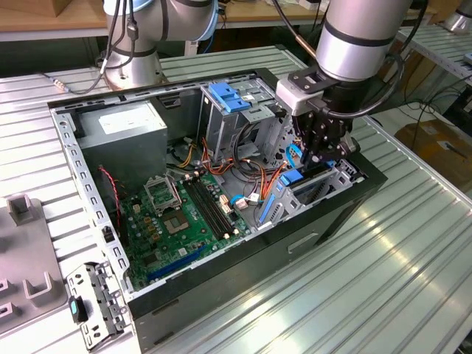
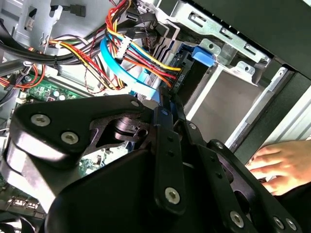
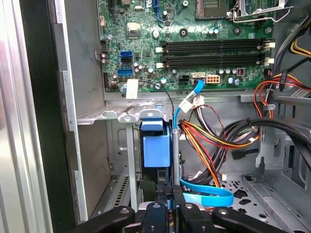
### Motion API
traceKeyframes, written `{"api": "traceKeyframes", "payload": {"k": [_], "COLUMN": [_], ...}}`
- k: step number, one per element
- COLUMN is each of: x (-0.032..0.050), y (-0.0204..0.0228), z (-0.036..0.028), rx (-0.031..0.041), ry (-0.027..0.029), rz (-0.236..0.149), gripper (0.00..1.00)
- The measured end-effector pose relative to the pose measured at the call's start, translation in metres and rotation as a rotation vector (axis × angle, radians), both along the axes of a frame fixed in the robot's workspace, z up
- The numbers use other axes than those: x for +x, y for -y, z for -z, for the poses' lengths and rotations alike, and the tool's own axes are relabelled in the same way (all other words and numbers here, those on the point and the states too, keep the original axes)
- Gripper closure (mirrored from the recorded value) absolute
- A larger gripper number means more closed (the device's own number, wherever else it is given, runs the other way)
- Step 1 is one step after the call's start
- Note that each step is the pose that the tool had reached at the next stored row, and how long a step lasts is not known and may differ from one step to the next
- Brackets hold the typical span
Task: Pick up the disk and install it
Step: 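Insert the second disk wire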
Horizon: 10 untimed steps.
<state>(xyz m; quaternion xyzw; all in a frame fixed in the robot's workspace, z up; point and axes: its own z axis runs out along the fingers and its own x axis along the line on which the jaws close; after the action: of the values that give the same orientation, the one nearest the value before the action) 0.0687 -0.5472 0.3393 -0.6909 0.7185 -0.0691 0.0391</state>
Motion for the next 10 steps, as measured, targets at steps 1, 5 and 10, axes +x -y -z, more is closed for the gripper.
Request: {"api": "traceKeyframes", "payload": {"k": [1, 5, 10], "x": [0.0000, 0.0000, 0.0002], "y": [0.0001, 0.0003, 0.0003], "z": [0.0002, 0.0004, -0.0055], "rx": [0.0003, 0.0006, 0.0009], "ry": [0.0000, 0.0001, 0.0001], "rz": [0.000, 0.000, 0.000], "gripper": [0.84, 0.84, 0.76]}}
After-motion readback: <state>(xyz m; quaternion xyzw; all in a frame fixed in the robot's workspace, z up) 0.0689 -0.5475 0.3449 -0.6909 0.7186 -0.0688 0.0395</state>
